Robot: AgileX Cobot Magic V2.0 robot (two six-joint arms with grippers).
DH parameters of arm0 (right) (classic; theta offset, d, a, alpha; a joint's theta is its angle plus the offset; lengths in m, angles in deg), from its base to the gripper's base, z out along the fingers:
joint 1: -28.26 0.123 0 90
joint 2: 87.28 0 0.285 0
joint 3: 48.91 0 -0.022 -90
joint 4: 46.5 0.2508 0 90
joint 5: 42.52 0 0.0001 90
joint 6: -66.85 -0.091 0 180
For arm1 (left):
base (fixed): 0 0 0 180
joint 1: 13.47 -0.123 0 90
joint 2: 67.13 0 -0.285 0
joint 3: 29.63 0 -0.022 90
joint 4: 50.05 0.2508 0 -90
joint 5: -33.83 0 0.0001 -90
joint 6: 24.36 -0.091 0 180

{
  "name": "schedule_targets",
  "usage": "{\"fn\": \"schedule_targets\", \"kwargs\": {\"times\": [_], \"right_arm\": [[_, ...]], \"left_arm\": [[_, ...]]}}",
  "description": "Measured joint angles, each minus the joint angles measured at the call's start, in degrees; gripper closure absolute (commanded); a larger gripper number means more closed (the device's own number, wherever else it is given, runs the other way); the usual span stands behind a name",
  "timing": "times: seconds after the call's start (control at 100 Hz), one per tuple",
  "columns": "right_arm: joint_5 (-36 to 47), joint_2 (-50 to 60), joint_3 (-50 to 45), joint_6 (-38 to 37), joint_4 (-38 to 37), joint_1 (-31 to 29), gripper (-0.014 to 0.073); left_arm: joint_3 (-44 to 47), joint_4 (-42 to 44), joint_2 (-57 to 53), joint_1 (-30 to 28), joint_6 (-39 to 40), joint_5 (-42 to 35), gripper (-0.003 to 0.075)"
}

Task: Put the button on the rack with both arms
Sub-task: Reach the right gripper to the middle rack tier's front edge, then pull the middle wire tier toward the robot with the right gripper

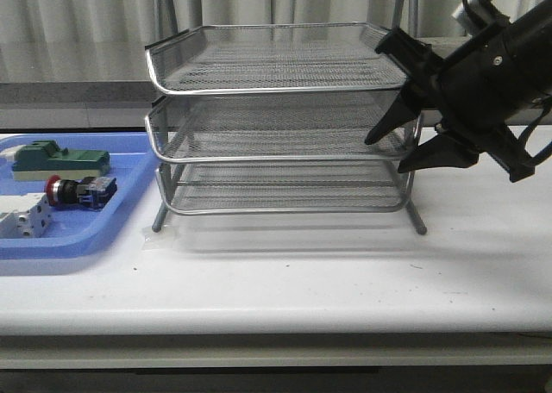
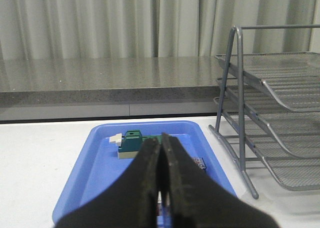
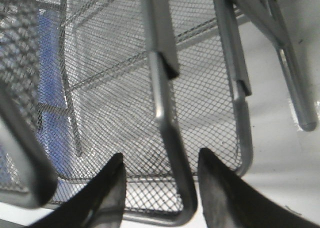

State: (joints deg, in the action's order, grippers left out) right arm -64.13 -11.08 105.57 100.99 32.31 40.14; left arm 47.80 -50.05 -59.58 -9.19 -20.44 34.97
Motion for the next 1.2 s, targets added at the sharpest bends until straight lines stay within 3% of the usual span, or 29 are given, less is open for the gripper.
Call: {"fn": "schedule_targets", "kwargs": {"times": [0.1,0.29,0.39,0.82,1.2], "right_arm": [[-0.1,-0.3,0.1,0.1,0.0,0.0,0.0258],[-0.2,-0.3,0.1,0.3,0.0,0.0,0.0442],[-0.7,-0.3,0.1,0.2,0.0,-0.1,0.0484],[-1.6,-0.3,-0.2,0.0,-1.1,-0.1,0.0485],[-3.3,3.4,-7.3,-0.7,-1.1,0.3,0.0485]], "left_arm": [[0.0,0.0,0.0,0.0,0.0,0.0,0.0741],[0.0,0.0,0.0,0.0,0.0,0.0,0.0741],[0.0,0.0,0.0,0.0,0.0,0.0,0.0741],[0.0,0.0,0.0,0.0,0.0,0.0,0.0741],[0.0,0.0,0.0,0.0,0.0,0.0,0.0741]]}}
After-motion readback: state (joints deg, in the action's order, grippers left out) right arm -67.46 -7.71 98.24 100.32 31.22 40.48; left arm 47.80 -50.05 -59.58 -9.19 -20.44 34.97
